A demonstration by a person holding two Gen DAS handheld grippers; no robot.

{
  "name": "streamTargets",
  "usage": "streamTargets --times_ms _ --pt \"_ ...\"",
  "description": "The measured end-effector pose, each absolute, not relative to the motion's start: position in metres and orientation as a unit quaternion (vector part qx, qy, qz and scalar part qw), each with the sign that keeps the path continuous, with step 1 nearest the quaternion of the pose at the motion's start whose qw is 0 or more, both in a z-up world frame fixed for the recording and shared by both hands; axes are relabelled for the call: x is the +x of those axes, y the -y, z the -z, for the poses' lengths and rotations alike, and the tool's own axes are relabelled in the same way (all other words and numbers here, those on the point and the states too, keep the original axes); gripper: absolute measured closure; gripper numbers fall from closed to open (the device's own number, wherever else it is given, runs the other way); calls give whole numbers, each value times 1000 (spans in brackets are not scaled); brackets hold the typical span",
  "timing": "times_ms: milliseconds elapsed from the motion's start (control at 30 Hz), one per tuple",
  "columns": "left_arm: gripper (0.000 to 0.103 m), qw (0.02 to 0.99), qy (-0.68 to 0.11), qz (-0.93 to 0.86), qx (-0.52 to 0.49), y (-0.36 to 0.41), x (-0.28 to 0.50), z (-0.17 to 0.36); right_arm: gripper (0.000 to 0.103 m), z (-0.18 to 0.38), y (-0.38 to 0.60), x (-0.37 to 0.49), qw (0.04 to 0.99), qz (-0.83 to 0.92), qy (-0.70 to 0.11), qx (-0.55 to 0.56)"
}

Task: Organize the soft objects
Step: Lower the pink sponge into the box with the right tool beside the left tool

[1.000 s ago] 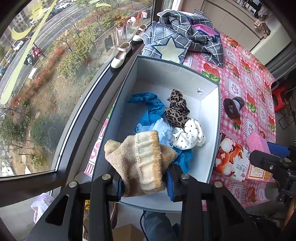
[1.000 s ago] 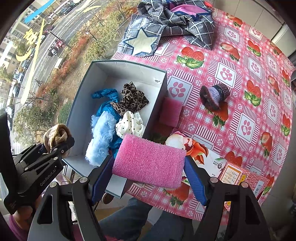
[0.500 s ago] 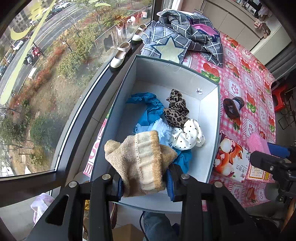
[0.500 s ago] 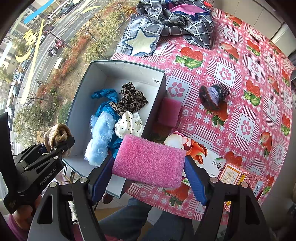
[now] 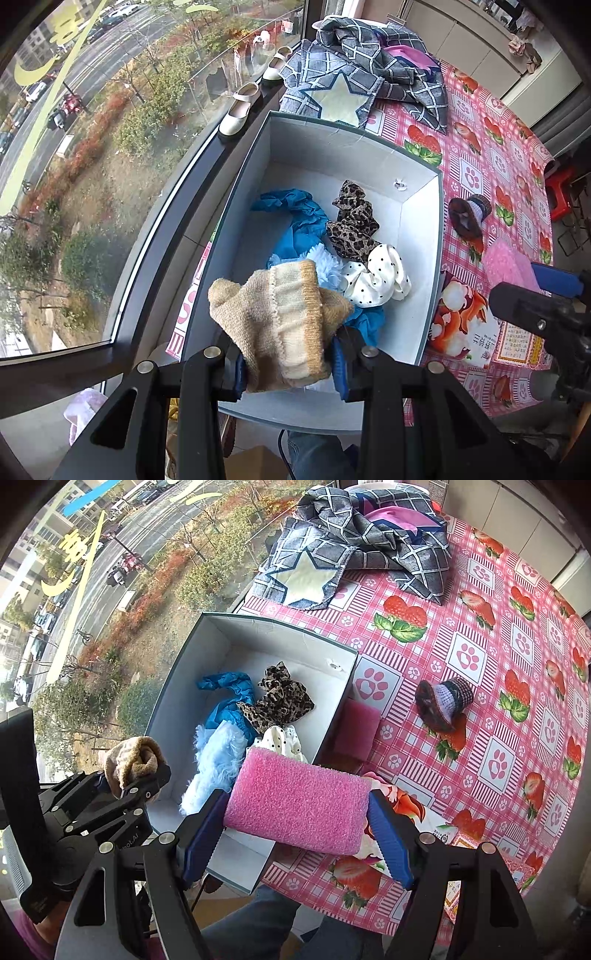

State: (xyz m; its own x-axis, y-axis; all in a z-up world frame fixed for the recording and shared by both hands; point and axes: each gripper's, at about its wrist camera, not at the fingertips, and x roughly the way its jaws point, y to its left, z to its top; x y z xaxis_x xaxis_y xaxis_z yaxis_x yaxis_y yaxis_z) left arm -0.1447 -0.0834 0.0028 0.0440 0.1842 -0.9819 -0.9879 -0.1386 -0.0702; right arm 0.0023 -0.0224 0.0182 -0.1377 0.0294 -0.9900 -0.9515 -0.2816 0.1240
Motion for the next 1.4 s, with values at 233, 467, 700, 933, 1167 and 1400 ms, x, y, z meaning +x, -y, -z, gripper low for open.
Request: streamTargets --times_ms 233,467,700,933,1167,1400 --pt "65 516 -397 -565 -507 65 -145 -3 27 -19 8 -15 397 -618 -432 -524" --pt "65 506 -404 -564 -512 55 -143 6 27 -16 -1 -20 395 -622 -424 -528" --pt "65 500 -411 -562 -515 52 -140 14 27 -8 -7 -18 391 -617 -427 -533" --pt "65 495 -410 -564 -518 49 -140 16 27 -5 -9 -16 389 -616 -426 -536" --pt "65 493 -409 -565 -520 47 -141 17 27 -4 -11 -16 389 -615 -425 -539" --pt "65 491 -409 -563 -524 46 -143 20 27 -2 -13 -18 387 -614 -425 -541"
